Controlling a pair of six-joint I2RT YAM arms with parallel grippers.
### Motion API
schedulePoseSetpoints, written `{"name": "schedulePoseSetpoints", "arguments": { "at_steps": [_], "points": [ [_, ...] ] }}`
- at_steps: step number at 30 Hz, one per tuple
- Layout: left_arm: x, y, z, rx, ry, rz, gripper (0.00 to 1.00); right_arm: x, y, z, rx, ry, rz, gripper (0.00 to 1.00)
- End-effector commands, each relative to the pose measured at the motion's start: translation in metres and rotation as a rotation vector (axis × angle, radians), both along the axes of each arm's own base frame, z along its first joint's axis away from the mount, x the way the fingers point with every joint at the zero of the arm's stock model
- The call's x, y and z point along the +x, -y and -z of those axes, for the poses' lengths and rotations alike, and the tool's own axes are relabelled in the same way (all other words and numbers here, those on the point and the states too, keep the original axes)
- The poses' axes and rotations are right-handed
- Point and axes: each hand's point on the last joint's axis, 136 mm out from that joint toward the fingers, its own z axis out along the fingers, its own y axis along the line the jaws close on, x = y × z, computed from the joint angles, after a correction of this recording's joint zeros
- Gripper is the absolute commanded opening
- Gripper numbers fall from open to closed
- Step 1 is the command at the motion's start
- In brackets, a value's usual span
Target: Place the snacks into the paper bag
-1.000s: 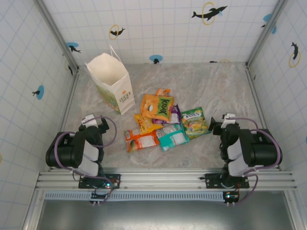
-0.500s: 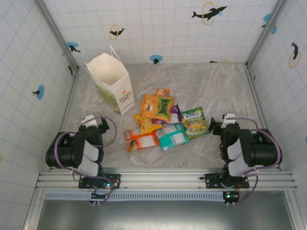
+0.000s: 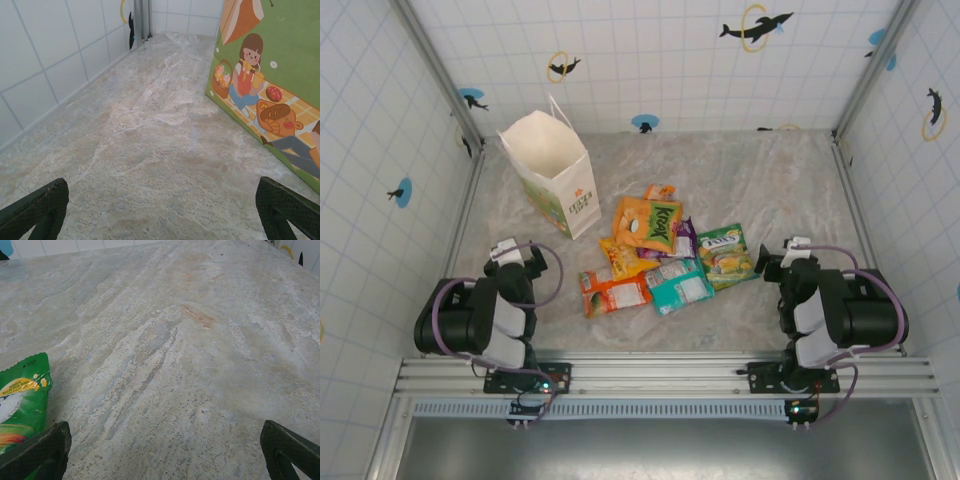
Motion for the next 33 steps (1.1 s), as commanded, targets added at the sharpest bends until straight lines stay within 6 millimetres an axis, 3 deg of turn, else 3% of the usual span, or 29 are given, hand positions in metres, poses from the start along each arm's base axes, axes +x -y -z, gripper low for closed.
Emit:
{"name": "schedulePoseSetpoints", "arguments": {
  "at_steps": [1, 6, 9, 12, 18, 20, 22, 23, 27, 33],
  "points": [
    [0.006, -0.001, -0.001, 0.01, -0.055, -0.031, 0.98, -0.001, 0.001, -0.009, -0.013, 0.036, 0.001, 0.99],
    [0.018, -0.004, -0.03, -0.025, -0.09, -0.078, 0.97, 0.008, -0.007, -0.028, -0.024, 0.029, -0.032, 0.99],
    [0.015, -0.003, -0.049, -0.069, -0.142, -0.103, 0.92, 0.018, -0.008, -0.057, 0.05, 0.044, -0.004, 0.99],
    [0.015, 0.004, -0.086, -0.119, -0.175, -0.075, 0.86, 0.03, -0.002, -0.085, 0.209, 0.021, 0.086, 0.99],
    [0.005, 0.036, -0.156, -0.307, -0.197, 0.048, 0.79, 0.046, -0.061, -0.13, 0.291, -0.045, -0.12, 0.99],
    [0.005, 0.048, -0.18, -0.379, -0.192, 0.1, 0.78, 0.049, -0.092, -0.14, 0.282, -0.085, -0.189, 0.99],
    [0.006, 0.062, -0.19, -0.435, -0.23, 0.154, 0.77, 0.049, -0.121, -0.147, 0.261, -0.115, -0.253, 0.99],
    [0.009, 0.07, -0.207, -0.464, -0.227, 0.191, 0.77, 0.048, -0.136, -0.149, 0.253, -0.123, -0.283, 0.99],
    [0.02, 0.09, -0.222, -0.565, -0.299, 0.248, 0.75, 0.044, -0.177, -0.152, 0.258, -0.142, -0.35, 0.99],
    [0.048, 0.09, -0.226, -0.594, -0.393, 0.188, 0.75, 0.036, -0.211, -0.147, 0.218, -0.197, -0.379, 0.99]
  ]
}}
